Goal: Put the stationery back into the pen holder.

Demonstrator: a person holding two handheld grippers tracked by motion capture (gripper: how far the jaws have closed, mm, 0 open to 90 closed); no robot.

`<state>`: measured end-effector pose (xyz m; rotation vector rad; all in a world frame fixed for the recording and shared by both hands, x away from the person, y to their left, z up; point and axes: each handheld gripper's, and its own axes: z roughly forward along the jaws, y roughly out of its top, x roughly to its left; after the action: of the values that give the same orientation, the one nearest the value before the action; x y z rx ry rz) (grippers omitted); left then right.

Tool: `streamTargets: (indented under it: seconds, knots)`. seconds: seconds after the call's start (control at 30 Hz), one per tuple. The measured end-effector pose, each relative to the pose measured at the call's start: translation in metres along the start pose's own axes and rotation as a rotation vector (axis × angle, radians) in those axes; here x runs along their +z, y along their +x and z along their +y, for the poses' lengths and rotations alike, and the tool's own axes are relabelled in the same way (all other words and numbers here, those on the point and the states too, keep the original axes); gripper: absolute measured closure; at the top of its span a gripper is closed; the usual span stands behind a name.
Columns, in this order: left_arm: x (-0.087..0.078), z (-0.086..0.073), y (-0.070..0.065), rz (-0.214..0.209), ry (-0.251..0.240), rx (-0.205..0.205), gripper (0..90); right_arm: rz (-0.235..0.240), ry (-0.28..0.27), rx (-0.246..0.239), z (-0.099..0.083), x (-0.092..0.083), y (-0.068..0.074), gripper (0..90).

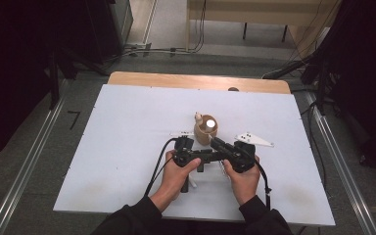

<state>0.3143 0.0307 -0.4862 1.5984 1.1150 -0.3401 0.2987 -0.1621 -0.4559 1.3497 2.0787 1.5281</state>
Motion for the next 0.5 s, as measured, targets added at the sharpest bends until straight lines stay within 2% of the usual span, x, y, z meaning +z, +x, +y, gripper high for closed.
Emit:
streamTargets:
  seconds: [0.2,0.5]
  knots:
    - [-0.0010,0.0008,0.0014,-0.047,0.010,-0.010,58.2,0.015,-0.003,-0.003,0.0005,-0.0005,0.0034,79.2]
    - [-0.0024,0.0018,0.0018,-0.088,0.010,-0.031,72.1,0.029,-0.004,-0.001,0.0003,-0.0005,0.0044,79.1]
